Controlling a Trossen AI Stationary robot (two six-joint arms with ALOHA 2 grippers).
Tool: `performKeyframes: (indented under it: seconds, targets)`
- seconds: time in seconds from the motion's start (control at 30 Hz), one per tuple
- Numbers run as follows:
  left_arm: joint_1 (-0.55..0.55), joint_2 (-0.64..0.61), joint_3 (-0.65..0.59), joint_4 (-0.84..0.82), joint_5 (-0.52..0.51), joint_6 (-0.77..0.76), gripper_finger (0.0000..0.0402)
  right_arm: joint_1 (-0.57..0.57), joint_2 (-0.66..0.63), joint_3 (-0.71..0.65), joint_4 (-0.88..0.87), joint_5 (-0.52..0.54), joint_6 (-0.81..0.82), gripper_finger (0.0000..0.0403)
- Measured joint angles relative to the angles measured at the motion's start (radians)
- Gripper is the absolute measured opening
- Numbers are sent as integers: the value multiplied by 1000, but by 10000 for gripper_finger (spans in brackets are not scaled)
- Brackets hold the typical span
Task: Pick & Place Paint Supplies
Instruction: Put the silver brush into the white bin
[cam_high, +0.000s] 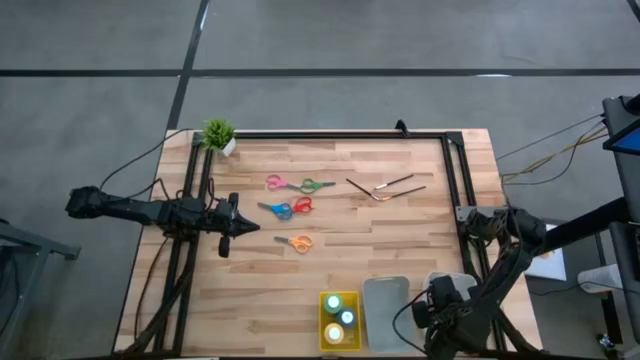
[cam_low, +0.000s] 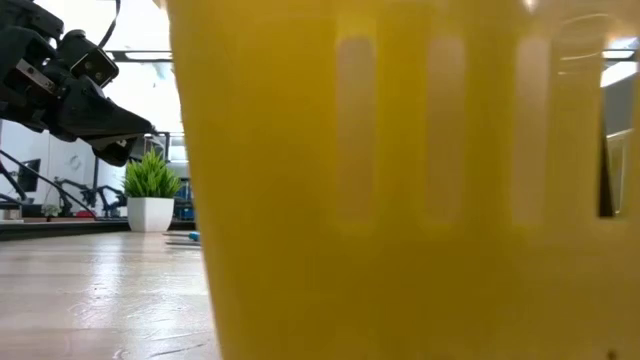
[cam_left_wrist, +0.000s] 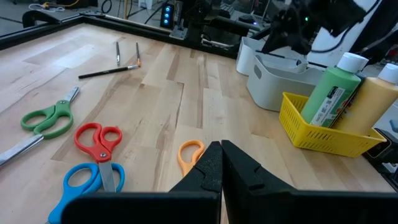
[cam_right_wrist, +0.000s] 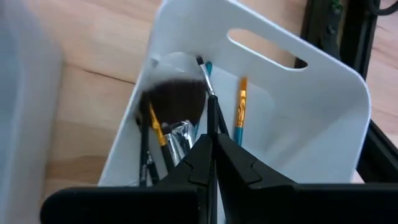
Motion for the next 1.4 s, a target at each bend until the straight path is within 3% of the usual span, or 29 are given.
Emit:
performKeyframes:
  seconds: [0.63,0.93,1.4]
  targets:
    - [0,0,0,0,0,0,0,0,58,-1,2,-18,7,10]
    - [0,0,0,0,0,0,0,0,58,-2,4,-17,1,66]
    - [0,0,0,0,0,0,0,-3,31,5,5,12,-5,72]
